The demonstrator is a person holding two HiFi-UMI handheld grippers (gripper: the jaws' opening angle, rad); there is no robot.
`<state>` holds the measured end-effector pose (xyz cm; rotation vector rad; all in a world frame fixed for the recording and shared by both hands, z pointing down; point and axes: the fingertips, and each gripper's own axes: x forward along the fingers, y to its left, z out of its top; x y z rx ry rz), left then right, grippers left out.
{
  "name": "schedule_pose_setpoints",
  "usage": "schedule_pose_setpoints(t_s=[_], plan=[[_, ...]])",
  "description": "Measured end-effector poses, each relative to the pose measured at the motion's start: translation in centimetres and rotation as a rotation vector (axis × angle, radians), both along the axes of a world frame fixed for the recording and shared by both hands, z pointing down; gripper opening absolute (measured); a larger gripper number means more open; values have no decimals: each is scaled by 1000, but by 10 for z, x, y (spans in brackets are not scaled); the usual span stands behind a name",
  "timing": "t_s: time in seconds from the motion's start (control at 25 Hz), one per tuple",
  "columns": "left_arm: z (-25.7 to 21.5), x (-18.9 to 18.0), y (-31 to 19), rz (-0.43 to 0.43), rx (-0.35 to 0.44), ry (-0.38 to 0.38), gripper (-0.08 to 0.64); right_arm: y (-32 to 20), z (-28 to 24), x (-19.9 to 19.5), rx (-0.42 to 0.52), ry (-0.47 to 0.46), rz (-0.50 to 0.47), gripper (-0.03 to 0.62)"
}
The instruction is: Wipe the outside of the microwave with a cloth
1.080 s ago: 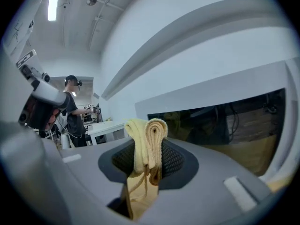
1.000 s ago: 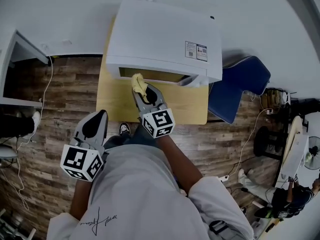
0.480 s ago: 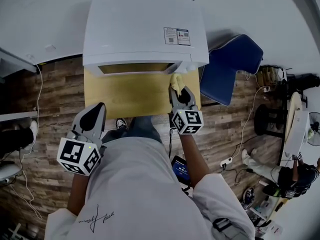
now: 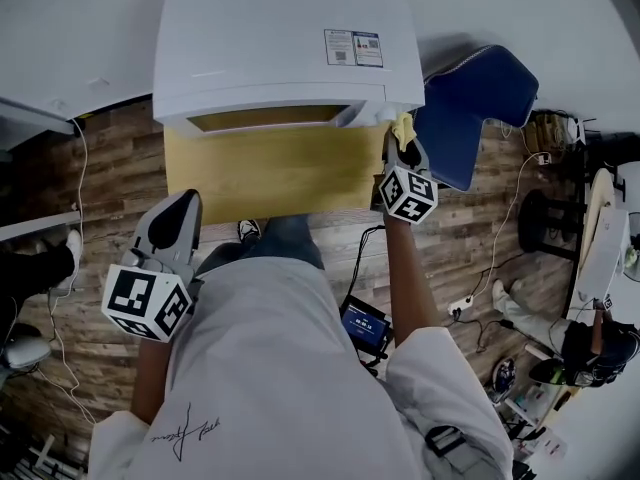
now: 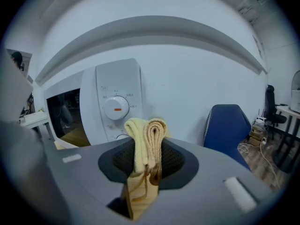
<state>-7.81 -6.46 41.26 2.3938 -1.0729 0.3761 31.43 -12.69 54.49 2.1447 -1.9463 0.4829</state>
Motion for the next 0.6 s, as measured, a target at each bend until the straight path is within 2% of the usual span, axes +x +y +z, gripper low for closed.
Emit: schedule_pose_setpoints(t_s=[0.36, 0.6], plan=[[-1, -13, -1, -28, -3, -15, -8, -7, 6, -6, 17, -9, 34, 118], [-3, -12, 2, -20, 5, -6, -8, 2, 7, -19, 35, -50, 57, 118]])
